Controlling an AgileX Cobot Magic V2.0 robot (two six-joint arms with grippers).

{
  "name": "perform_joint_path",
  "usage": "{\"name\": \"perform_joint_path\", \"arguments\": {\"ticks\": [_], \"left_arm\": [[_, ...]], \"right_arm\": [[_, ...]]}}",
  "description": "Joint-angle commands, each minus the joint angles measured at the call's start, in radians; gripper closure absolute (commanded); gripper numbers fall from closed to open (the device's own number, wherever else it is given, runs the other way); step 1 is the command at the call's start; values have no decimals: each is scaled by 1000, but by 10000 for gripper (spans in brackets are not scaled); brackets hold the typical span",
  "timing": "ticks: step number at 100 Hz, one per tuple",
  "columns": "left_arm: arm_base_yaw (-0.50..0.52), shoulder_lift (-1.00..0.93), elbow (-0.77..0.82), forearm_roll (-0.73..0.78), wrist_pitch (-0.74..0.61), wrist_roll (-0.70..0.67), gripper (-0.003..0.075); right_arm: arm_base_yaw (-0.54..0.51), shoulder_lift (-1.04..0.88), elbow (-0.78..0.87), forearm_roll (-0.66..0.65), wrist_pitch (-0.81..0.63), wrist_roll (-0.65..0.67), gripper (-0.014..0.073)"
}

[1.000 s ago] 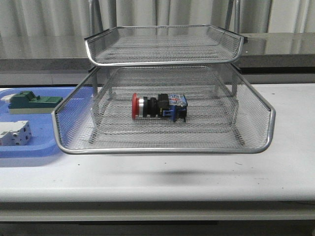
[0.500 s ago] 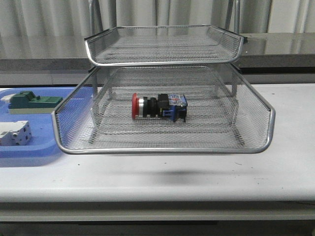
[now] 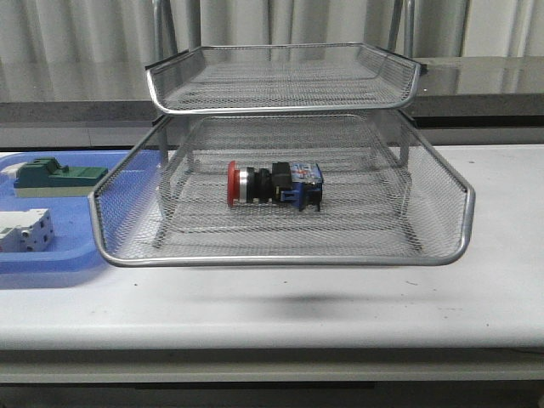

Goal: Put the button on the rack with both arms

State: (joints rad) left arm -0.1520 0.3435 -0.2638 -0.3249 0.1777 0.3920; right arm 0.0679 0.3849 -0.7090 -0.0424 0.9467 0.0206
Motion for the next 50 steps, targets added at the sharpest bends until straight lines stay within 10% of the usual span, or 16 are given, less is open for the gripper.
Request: {"name": "perform_joint_path", "arguments": {"ticks": [1, 37, 50], "left_arm": [[4, 9, -28, -17, -85, -8, 361], [4, 9, -28, -17, -85, -8, 736], [4, 9, -28, -17, -85, -8, 740]], "right_arm": [[-4, 9, -31, -12, -65, -2, 663], [-4, 9, -31, -12, -65, -2, 663], [-4, 9, -31, -12, -65, -2, 663]]}}
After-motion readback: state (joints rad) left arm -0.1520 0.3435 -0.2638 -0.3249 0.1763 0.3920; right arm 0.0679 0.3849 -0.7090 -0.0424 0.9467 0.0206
